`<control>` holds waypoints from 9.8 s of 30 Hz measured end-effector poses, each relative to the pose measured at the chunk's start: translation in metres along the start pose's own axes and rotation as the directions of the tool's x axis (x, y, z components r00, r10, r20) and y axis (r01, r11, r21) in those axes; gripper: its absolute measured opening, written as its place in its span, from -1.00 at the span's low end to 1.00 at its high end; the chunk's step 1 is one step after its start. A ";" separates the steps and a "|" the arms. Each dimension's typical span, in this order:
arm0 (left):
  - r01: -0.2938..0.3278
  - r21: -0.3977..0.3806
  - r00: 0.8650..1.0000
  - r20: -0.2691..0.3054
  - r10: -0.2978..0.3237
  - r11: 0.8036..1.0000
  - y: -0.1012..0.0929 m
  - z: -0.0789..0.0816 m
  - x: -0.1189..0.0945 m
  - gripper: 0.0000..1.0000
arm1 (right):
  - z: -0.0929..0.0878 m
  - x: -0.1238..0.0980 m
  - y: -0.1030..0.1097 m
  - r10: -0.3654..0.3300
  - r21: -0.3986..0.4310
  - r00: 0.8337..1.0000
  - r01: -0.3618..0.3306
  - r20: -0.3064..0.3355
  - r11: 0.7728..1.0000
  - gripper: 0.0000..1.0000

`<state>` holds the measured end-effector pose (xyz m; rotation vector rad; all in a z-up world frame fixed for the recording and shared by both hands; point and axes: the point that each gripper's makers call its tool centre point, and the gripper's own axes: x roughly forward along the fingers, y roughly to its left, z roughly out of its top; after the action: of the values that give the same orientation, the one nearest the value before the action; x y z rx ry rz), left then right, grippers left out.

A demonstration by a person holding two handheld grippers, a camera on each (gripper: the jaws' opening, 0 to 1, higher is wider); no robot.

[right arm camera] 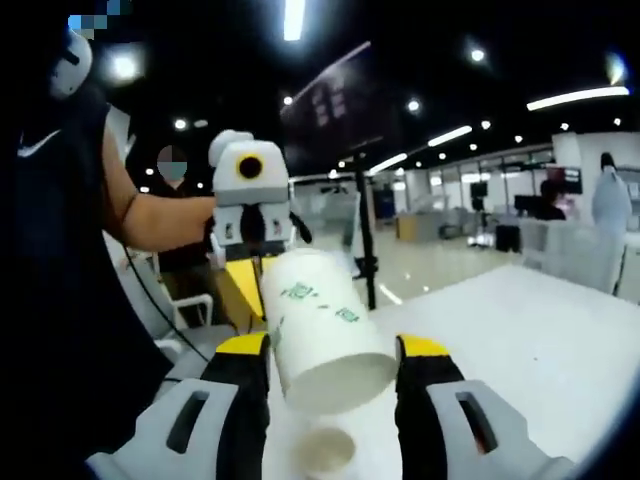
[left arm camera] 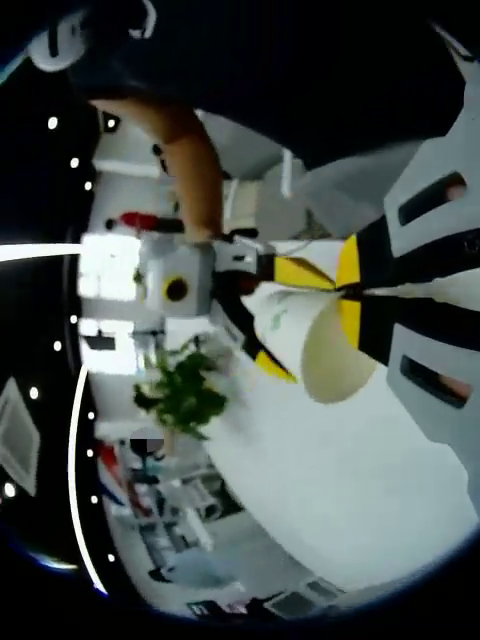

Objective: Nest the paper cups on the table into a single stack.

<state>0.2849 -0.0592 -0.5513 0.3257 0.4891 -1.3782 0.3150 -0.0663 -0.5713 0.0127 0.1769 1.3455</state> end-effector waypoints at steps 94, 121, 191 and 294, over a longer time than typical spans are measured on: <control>0.093 0.122 0.586 -0.809 0.045 0.988 -0.006 -0.083 0.055 -1.00 | -0.121 -0.116 -0.038 -0.394 0.012 0.892 0.407 -0.223 0.914 1.00; 0.068 0.033 0.592 -0.805 -0.014 0.997 -0.006 -0.132 0.083 -1.00 | -0.128 -0.114 -0.041 -0.384 0.036 0.894 0.403 -0.232 0.915 0.96; -0.259 -0.047 0.943 -0.230 0.241 0.965 0.038 -0.129 0.092 1.00 | -0.125 -0.099 -0.033 -0.393 0.009 0.893 0.405 -0.219 0.914 1.00; -0.136 0.055 0.980 -0.139 0.143 0.989 0.120 -0.166 0.130 -0.29 | -0.190 0.022 -0.099 -0.114 -0.044 0.854 0.107 -0.508 0.993 -0.34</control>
<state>0.3942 -0.0670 -0.7673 0.4893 0.5434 -1.2359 0.3895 -0.0852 -0.7726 -0.3669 0.6095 1.2101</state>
